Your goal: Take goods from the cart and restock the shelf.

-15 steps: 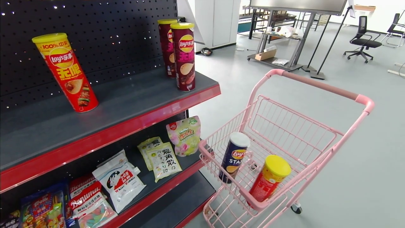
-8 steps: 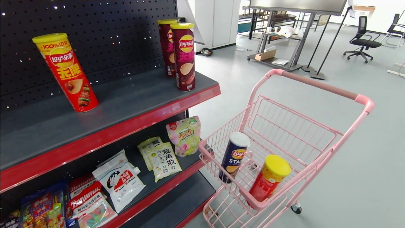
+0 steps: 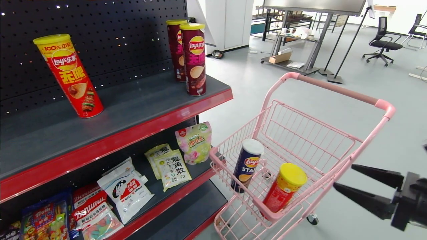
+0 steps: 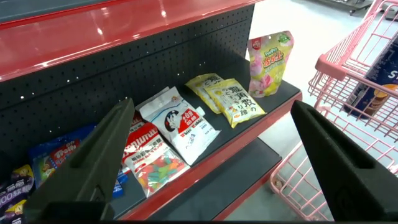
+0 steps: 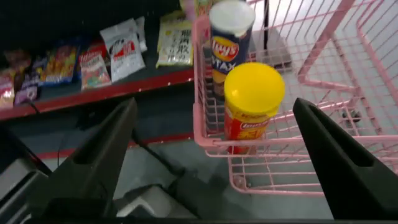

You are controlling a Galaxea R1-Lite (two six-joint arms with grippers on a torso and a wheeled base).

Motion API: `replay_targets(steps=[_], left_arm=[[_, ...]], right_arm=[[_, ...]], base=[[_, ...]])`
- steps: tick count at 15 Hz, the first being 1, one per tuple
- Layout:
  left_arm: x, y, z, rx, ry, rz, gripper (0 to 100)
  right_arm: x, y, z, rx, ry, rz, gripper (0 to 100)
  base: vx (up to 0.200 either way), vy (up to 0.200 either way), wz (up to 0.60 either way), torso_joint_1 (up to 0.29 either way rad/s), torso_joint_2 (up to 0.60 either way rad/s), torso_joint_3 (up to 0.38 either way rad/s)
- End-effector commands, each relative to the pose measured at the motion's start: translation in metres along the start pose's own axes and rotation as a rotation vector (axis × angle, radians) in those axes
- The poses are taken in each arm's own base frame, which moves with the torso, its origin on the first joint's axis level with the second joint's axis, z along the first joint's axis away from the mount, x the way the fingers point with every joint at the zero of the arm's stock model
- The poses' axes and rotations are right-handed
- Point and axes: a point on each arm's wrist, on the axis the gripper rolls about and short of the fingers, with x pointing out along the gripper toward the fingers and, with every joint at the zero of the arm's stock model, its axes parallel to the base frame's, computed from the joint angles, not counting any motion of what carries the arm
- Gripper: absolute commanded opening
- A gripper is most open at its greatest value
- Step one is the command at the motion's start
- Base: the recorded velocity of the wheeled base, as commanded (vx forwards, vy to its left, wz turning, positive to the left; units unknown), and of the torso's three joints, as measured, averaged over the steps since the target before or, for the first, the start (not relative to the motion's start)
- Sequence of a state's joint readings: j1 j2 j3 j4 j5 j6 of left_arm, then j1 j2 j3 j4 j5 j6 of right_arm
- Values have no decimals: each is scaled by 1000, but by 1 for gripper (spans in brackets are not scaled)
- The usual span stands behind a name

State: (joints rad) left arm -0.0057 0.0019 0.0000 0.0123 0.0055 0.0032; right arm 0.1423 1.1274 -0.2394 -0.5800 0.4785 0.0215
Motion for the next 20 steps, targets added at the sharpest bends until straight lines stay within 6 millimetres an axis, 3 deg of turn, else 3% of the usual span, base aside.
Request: replay_targets(steps=[1,8,20], left_arm=[[0,0,0,0,0,-1,100],[0,0,0,0,0,0,100],[0,0,0,0,0,0,100]], right_arm=[[39,-18,-39,34,229,69,100],[78,-38,-54,-81,262,83,100],[118,-63,-59,-56,285,66,100]], base=[[0,0,0,0,0,0],[0,0,0,0,0,0],[0,0,0,0,0,0]])
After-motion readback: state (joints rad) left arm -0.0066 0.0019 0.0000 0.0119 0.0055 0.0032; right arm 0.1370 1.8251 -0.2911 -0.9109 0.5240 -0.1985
